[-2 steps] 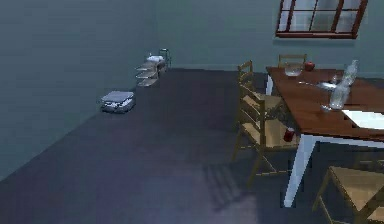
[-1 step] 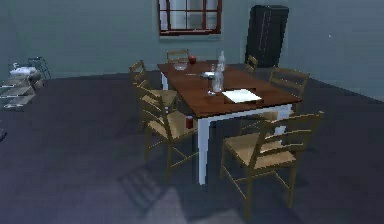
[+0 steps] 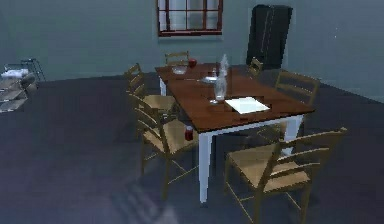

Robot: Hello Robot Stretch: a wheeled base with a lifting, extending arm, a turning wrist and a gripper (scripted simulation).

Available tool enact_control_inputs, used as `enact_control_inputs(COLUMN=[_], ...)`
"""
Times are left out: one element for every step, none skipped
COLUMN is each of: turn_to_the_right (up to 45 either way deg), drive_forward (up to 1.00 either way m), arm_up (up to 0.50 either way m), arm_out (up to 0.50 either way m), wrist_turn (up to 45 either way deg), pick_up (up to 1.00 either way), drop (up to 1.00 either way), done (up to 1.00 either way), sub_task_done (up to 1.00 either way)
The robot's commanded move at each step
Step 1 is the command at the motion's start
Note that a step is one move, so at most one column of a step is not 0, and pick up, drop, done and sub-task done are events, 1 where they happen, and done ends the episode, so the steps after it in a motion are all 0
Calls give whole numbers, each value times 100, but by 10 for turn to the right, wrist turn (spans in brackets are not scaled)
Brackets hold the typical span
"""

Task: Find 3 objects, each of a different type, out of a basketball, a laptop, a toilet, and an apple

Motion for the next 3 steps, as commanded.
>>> enact_control_inputs(turn_to_the_right=[450, 240, 0], drive_forward=[0, 0, 5], arm_up=[0, 0, 0], arm_out=[0, 0, 0], wrist_turn=[0, 0, 0], pick_up=[0, 0, 0], drop=[0, 0, 0], done=[0, 0, 0], sub_task_done=[0, 0, 0])
